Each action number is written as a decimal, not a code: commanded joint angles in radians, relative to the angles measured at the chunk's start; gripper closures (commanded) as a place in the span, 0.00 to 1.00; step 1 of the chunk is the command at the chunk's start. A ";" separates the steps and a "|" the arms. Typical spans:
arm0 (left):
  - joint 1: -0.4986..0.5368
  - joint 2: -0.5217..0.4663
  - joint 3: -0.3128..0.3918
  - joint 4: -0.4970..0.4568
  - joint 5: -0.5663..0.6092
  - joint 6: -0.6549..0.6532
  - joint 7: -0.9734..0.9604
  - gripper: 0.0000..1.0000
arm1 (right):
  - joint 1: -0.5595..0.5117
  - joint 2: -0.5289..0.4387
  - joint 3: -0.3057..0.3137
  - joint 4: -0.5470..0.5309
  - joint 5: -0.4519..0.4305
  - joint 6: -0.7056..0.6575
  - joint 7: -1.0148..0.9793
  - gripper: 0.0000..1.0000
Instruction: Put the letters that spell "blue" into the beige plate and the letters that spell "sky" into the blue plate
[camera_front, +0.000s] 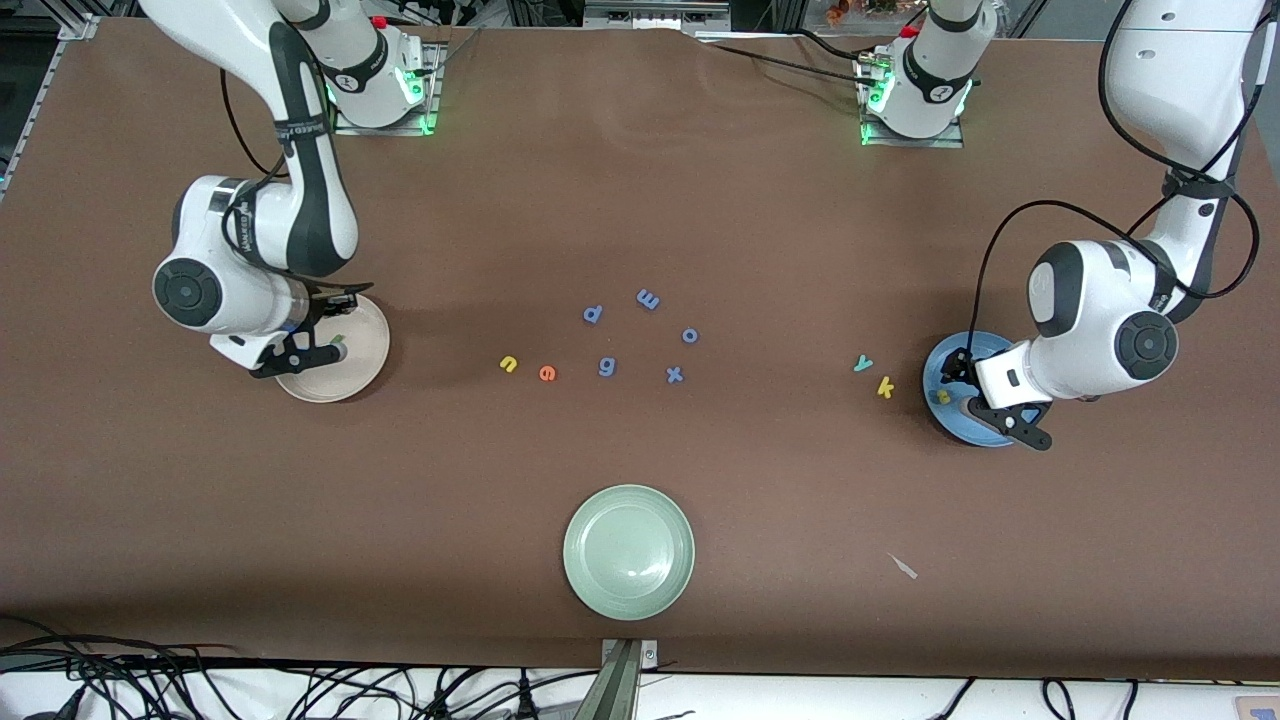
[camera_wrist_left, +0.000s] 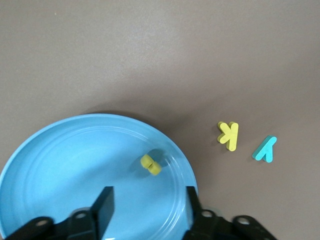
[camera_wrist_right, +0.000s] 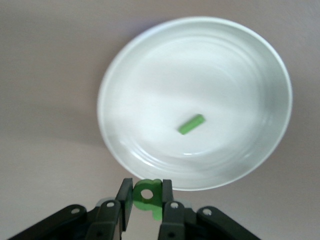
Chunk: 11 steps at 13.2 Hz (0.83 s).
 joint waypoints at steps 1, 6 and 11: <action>-0.021 -0.011 0.000 0.000 -0.004 0.004 -0.008 0.20 | -0.001 0.058 -0.003 0.026 0.014 0.003 -0.012 0.69; -0.081 -0.002 -0.112 -0.002 -0.024 0.021 -0.329 0.20 | 0.010 0.054 0.002 0.121 0.048 -0.045 0.111 0.00; -0.141 0.030 -0.113 -0.081 -0.012 0.186 -0.348 0.23 | 0.014 0.130 0.099 0.298 0.143 -0.040 0.553 0.00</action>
